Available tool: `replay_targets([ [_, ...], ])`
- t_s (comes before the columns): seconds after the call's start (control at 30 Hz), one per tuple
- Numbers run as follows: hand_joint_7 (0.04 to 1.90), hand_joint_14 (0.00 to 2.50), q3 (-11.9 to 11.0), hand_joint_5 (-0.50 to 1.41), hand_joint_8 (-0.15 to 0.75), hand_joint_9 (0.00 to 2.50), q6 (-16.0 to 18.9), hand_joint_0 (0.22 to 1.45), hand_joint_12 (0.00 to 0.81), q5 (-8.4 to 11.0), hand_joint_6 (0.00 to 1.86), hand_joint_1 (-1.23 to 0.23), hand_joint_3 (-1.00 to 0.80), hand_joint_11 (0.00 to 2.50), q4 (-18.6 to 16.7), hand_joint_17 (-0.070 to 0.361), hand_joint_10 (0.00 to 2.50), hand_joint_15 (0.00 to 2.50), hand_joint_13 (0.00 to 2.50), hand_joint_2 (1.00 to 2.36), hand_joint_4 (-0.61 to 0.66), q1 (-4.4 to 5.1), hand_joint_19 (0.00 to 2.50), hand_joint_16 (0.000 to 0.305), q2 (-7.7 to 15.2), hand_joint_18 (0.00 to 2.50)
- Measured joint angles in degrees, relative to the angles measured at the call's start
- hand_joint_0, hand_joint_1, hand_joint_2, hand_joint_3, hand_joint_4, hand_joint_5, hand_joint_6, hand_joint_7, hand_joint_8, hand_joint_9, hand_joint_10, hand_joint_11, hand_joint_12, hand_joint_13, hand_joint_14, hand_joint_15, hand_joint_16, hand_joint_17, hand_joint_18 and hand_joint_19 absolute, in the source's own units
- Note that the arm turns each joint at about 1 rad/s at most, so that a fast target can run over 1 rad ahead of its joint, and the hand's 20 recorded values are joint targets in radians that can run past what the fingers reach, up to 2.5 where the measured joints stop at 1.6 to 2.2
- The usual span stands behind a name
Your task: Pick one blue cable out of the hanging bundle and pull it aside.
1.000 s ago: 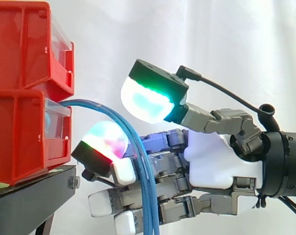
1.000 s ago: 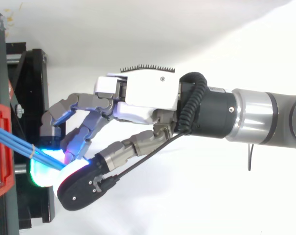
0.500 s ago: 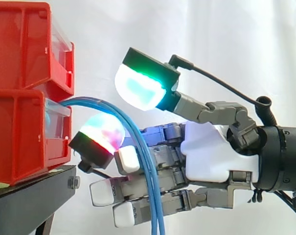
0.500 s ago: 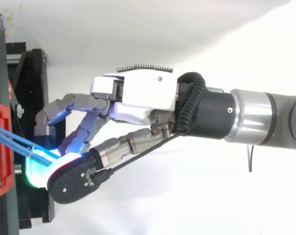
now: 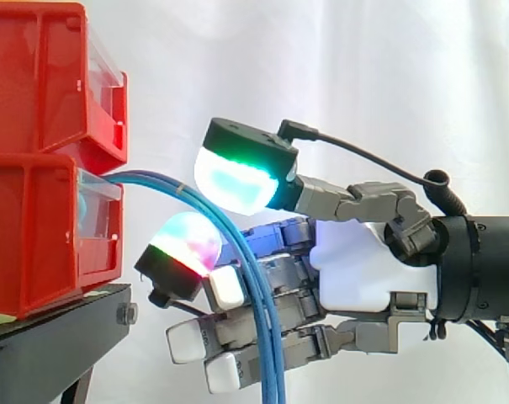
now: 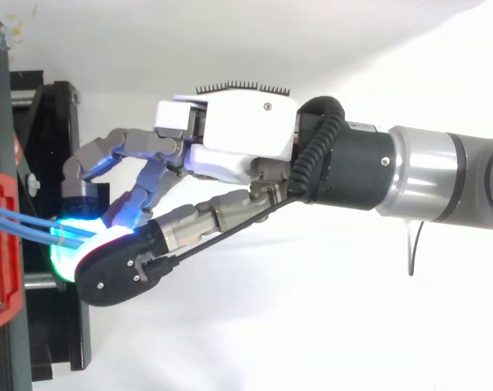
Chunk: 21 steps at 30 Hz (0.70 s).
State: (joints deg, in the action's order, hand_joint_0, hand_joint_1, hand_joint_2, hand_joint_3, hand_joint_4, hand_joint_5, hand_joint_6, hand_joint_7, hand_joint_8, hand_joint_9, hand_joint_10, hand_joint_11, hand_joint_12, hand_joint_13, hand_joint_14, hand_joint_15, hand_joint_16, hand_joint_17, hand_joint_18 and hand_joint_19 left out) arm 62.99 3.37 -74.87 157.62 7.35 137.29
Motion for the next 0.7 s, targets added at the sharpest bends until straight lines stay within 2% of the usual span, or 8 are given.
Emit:
replay_targets([
  [0.13,1.05,0.02,-0.5,-0.14,0.401,1.13,-1.8,0.60,0.381,0.13,0.85,-0.77,-0.22,0.51,0.1,0.104,0.02,0.39,0.89,1.02,0.12,-0.19,0.51,0.046,0.0,0.74],
  [0.27,1.03,0.02,-1.5,-0.16,0.383,1.08,-2.6,0.67,0.373,0.16,0.90,-0.89,-0.23,0.53,0.7,0.103,0.02,0.40,0.88,1.02,0.04,-0.46,0.49,0.046,0.0,0.73],
  [0.37,1.01,0.02,-2.0,-0.18,0.357,1.03,-3.0,0.77,0.365,0.16,0.92,-0.94,-0.41,0.57,1.2,0.101,0.02,0.41,0.87,1.01,-0.01,-0.69,0.47,0.045,0.0,0.73],
  [0.47,0.99,0.02,-2.5,-0.19,0.350,1.03,-3.1,0.80,0.359,0.03,0.93,-0.93,-0.50,0.56,1.8,0.098,0.02,0.41,0.87,1.00,0.02,-0.95,0.47,0.043,0.0,0.73],
  [0.6,0.97,0.02,-3.5,-0.18,0.351,1.08,-3.2,0.71,0.358,-0.21,0.94,-0.93,-0.50,0.62,3.5,0.096,0.02,0.42,0.88,1.00,0.10,-1.29,0.47,0.043,-0.1,0.74],
  [0.67,0.97,0.02,-3.9,-0.17,0.376,1.14,-3.1,0.58,0.371,-0.33,0.94,-0.89,-0.50,0.65,4.5,0.099,0.02,0.44,0.90,1.00,0.12,-1.40,0.49,0.044,-0.1,0.74],
  [0.7,0.97,0.02,-4.1,-0.16,0.391,1.17,-3.1,0.55,0.378,-0.42,0.93,-0.87,-0.50,0.66,5.2,0.102,0.02,0.44,0.91,1.00,0.13,-1.45,0.49,0.045,-0.1,0.75],
])
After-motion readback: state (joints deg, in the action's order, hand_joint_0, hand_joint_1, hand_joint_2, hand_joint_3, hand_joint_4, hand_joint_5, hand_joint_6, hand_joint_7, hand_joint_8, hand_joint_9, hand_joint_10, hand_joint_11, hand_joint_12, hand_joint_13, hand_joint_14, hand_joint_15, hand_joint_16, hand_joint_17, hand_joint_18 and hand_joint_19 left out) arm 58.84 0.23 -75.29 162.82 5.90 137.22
